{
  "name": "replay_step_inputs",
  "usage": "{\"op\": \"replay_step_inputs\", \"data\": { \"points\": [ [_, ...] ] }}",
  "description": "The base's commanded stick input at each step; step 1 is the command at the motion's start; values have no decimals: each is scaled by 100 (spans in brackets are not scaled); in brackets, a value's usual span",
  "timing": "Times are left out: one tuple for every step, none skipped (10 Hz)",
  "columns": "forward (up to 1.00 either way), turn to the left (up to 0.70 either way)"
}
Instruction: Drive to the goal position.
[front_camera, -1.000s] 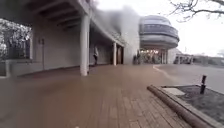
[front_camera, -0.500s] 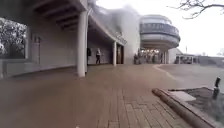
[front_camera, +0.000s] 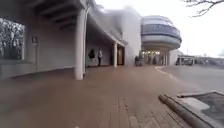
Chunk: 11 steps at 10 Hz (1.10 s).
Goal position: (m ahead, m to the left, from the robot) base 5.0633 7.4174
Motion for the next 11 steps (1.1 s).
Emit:
{"op": "replay_step_inputs", "data": {
  "points": [
    [70,0],
    [70,0],
    [70,1],
    [70,1],
    [70,1],
    [70,2],
    [70,5],
    [70,5],
    [70,5],
    [70,5],
    [70,5]
  ]
}}
